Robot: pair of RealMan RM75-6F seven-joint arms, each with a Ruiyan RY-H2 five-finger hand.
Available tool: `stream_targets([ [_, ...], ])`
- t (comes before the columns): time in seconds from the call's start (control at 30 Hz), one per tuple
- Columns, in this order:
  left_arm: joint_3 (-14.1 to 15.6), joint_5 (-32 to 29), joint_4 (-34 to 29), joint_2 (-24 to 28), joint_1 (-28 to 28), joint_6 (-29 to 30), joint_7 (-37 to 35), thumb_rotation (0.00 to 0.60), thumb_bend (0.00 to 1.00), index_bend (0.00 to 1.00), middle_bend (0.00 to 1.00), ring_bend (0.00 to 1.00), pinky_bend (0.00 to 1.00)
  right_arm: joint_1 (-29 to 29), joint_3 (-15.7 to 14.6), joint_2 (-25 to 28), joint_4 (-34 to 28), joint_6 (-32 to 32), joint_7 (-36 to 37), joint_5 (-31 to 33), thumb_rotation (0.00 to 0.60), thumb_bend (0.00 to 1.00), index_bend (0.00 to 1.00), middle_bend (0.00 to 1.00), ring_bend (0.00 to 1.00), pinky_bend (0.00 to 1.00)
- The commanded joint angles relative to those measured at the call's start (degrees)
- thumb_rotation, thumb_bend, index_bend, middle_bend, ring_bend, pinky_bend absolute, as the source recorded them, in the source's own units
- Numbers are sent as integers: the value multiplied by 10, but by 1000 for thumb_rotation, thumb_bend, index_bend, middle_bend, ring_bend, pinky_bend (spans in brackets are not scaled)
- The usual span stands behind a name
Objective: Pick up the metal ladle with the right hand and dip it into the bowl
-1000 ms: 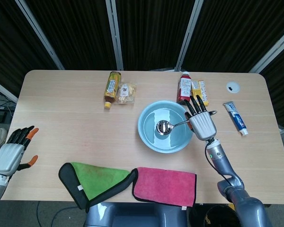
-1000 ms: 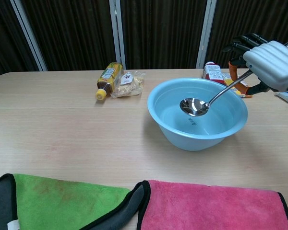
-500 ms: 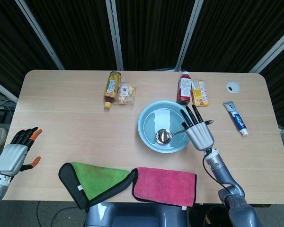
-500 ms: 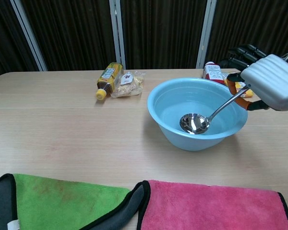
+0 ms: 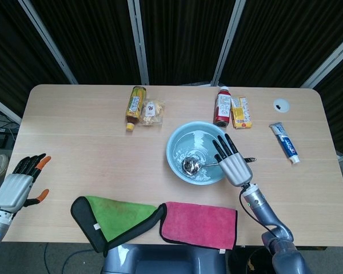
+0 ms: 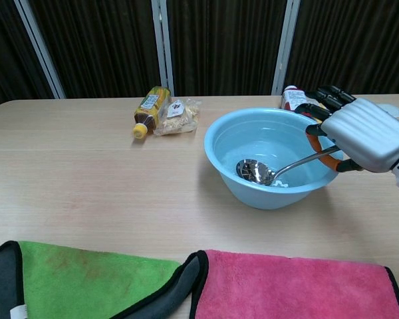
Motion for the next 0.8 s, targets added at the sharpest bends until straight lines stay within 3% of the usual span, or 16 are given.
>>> stream_targets([
  [0.03, 0, 1, 0, 1, 0, 1, -3, 600, 332, 0, 0, 0, 0, 0, 0, 0, 0, 1, 0, 2, 600, 370, 733, 153, 0, 0],
  [0.53, 4, 15, -2, 8, 3, 12, -20, 600, 334, 0, 0, 0, 0, -8, -7, -7, -9, 20, 6, 7, 600, 370, 733, 153, 0, 0],
  [0.8, 6, 24, -1, 13, 6, 22, -34, 600, 333, 0, 0, 0, 0, 8, 13, 8, -41, 4, 41, 30, 600, 370, 733, 153, 0, 0],
])
